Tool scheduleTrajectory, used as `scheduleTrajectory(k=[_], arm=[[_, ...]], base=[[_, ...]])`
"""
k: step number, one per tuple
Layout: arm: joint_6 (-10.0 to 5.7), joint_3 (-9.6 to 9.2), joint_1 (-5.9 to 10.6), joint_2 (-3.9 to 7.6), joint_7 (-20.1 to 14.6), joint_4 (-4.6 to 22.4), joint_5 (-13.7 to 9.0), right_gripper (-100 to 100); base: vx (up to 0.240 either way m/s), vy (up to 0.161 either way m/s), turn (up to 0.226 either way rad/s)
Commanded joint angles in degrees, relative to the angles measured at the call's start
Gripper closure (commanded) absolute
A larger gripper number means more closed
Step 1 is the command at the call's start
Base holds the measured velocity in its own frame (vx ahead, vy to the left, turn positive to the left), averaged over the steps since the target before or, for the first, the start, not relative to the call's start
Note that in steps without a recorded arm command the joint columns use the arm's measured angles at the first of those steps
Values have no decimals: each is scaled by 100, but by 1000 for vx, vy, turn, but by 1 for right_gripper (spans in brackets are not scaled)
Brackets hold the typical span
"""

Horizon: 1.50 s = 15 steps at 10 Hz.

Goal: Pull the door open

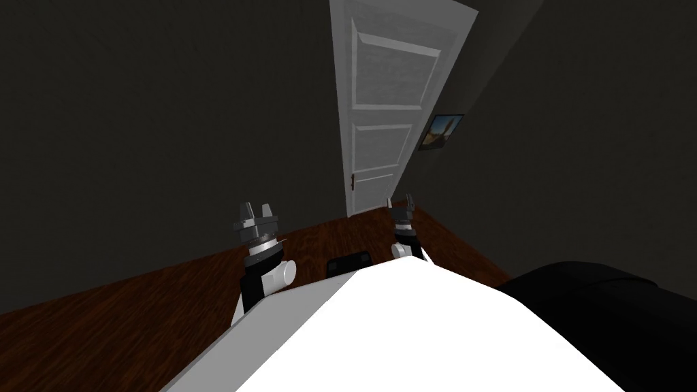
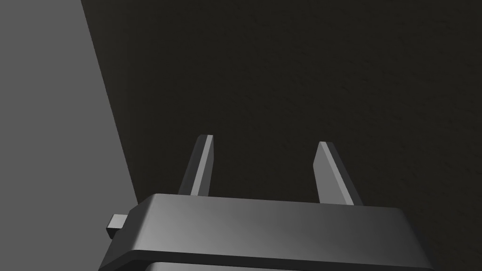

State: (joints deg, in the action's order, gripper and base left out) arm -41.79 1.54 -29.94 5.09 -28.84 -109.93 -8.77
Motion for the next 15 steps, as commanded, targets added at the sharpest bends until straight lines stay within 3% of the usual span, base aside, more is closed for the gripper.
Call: scheduleTrajectory(k=[1, 15], arm=[[-52, -7, 7, 13, -220, 180, -41, -100], [-591, -141, -270, 107, -2151, 1571, -403, -100]], base=[[100, -13, 110], [103, -8, 119]])
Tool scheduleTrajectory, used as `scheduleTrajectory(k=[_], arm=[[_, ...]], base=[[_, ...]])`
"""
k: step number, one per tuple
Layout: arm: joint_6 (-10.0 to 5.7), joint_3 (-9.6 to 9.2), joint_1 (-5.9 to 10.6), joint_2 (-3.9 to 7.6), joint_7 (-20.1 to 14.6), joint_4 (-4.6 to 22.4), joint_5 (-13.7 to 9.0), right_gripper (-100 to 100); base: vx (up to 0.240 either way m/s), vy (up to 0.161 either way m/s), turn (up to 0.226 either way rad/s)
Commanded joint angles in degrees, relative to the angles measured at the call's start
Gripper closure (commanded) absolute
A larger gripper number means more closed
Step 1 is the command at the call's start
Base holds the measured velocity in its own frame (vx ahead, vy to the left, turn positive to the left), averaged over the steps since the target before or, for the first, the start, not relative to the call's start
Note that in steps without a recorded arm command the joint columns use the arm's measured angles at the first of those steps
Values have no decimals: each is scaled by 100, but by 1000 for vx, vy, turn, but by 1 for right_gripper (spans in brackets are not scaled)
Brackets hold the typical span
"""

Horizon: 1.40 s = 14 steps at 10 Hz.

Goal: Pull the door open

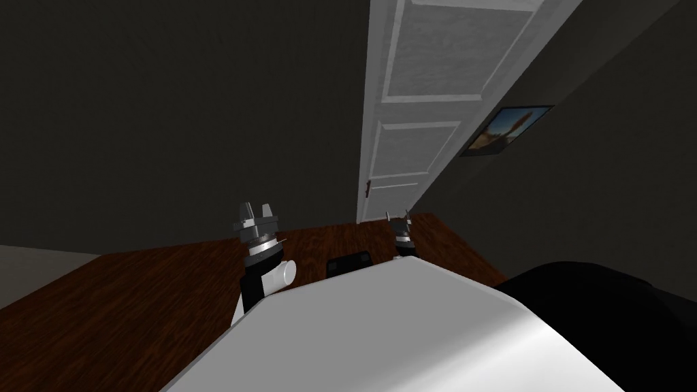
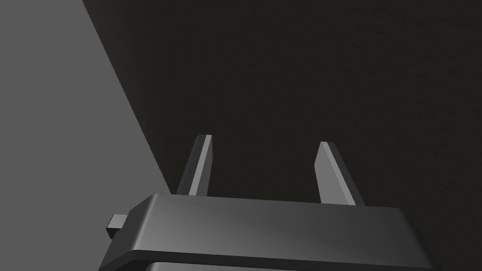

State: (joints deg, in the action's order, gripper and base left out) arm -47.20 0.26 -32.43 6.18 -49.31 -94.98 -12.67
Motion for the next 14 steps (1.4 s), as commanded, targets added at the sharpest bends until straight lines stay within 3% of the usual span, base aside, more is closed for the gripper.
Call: scheduleTrajectory(k=[1, 14], arm=[[-89, -23, -41, 4, -244, 178, -39, -100], [-568, -142, -287, 56, -1960, 1415, -361, -100]], base=[[90, -12, 113], [100, -24, 113]])
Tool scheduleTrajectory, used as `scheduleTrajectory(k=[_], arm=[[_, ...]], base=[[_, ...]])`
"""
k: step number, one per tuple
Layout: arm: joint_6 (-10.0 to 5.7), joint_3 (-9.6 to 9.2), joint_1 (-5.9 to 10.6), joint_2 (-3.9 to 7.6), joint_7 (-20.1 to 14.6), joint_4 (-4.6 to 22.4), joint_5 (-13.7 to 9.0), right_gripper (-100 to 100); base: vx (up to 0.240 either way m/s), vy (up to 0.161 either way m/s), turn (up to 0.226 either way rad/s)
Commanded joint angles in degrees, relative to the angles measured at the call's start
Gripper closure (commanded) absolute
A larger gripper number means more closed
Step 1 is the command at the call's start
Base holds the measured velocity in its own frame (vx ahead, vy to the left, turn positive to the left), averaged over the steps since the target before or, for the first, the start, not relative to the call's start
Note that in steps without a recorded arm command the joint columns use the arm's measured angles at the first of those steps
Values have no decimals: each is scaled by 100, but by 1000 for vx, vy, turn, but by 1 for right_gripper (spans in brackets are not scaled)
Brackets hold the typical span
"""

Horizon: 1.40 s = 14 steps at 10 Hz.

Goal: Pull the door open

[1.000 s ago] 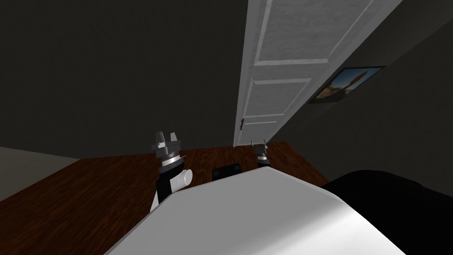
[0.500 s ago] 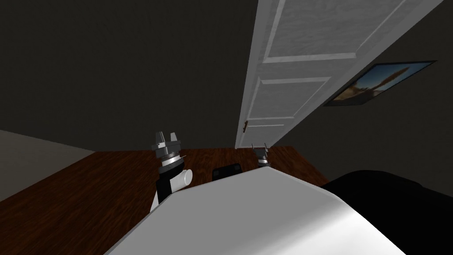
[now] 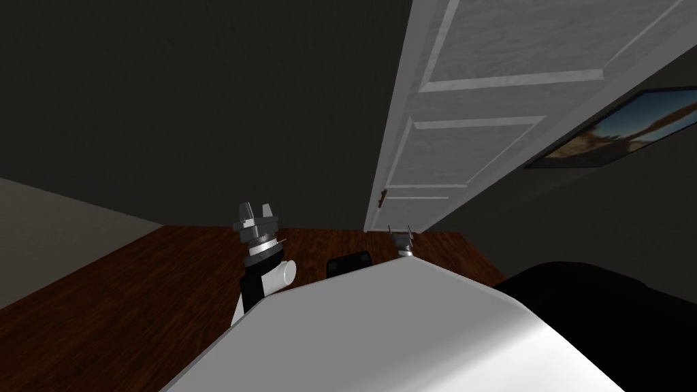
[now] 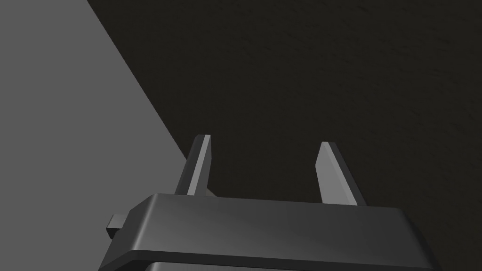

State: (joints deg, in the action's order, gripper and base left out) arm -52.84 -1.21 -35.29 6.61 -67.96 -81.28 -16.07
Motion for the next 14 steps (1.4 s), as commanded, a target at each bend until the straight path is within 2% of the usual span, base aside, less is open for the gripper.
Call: scheduleTrajectory(k=[1, 14], arm=[[-36, -2, -17, 15, -211, 129, -44, -100], [-441, -103, -225, 43, -1663, 1176, -316, -100]], base=[[98, -25, 101], [101, -50, 97]])
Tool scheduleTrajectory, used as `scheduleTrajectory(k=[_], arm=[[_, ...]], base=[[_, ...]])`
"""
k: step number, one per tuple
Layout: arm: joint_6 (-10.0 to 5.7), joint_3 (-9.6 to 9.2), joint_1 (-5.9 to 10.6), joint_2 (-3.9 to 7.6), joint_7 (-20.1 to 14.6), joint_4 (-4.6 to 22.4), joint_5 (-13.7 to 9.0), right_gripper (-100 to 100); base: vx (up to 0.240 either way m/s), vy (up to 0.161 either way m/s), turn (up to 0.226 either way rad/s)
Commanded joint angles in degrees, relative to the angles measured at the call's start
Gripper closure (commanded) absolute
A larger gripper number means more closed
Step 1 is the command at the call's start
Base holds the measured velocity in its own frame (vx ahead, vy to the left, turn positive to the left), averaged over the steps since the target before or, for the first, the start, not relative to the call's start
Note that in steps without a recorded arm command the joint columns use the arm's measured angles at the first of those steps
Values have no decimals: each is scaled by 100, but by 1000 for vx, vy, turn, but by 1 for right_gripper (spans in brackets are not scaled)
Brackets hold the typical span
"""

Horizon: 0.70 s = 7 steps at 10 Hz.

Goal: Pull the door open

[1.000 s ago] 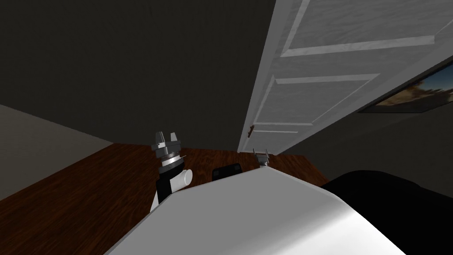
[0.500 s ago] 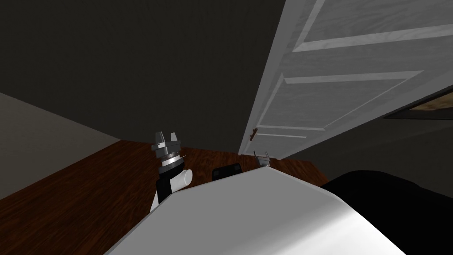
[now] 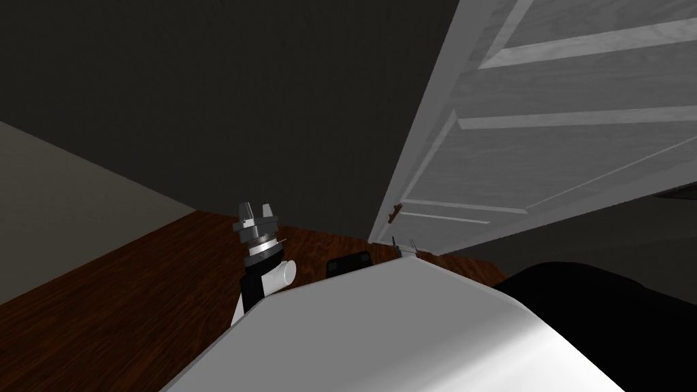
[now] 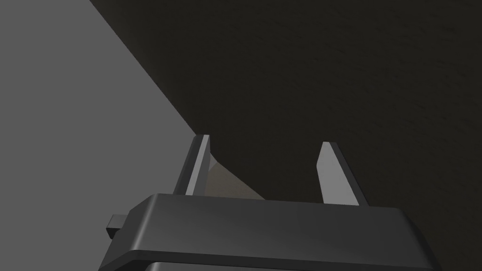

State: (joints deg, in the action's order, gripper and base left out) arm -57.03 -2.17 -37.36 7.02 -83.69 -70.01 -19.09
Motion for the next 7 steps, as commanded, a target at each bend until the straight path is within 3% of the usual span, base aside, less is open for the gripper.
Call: scheduleTrajectory(k=[1, 3, 4, 7], arm=[[-53, -15, -34, 3, -200, 129, -34, -100], [-108, -28, -63, 5, -397, 271, -71, -100], [-88, -23, -43, 2, -319, 231, -59, -100], [121, 271, 404, 377, -604, 622, -291, -100]], base=[[149, -102, 95], [146, -95, 77], [65, -52, 23], [150, -11, 92]])
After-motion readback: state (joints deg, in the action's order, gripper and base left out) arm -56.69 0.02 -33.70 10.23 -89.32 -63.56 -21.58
